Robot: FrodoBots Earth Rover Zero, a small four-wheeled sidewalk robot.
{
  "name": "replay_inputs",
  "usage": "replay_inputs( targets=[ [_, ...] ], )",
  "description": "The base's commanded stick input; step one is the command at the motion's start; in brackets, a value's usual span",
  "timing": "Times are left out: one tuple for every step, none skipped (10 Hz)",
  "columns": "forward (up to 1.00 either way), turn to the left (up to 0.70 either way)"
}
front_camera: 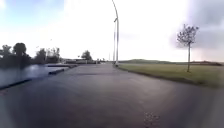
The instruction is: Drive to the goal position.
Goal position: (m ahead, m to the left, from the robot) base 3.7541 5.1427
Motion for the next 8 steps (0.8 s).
replay_inputs(
  targets=[
    [0.45,0.00],
    [0.45,0.00],
    [0.45,0.00],
    [0.45,0.00],
    [0.45,0.00],
    [0.45,0.00],
    [0.45,0.00],
    [0.45,0.00]
  ],
)
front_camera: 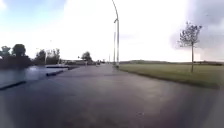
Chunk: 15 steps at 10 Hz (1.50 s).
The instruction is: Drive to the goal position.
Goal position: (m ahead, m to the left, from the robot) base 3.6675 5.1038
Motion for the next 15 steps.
replay_inputs(
  targets=[
    [0.45,0.00],
    [0.45,0.00],
    [0.45,0.00],
    [0.45,0.00],
    [0.45,0.00],
    [0.45,0.00],
    [0.45,0.00],
    [0.45,0.00],
    [0.45,0.00],
    [0.45,0.00],
    [0.45,0.00],
    [0.45,0.00],
    [0.45,0.00],
    [0.45,0.00],
    [0.45,0.00]
  ],
)
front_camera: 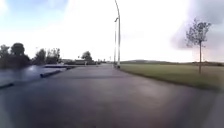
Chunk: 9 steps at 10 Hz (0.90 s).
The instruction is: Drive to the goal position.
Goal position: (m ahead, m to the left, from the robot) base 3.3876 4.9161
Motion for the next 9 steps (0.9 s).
replay_inputs(
  targets=[
    [0.45,0.00],
    [0.45,0.00],
    [0.45,0.00],
    [0.45,0.00],
    [0.45,0.00],
    [0.45,0.00],
    [0.45,0.00],
    [0.45,0.00],
    [0.45,0.00]
  ],
)
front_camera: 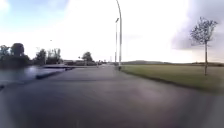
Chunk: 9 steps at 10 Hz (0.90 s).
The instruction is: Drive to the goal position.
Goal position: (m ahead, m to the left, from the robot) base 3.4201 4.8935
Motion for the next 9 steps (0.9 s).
replay_inputs(
  targets=[
    [0.45,0.00],
    [0.45,0.00],
    [0.45,0.00],
    [0.45,0.00],
    [0.45,0.00],
    [0.45,0.00],
    [0.45,0.00],
    [0.45,0.00],
    [0.45,0.00]
  ],
)
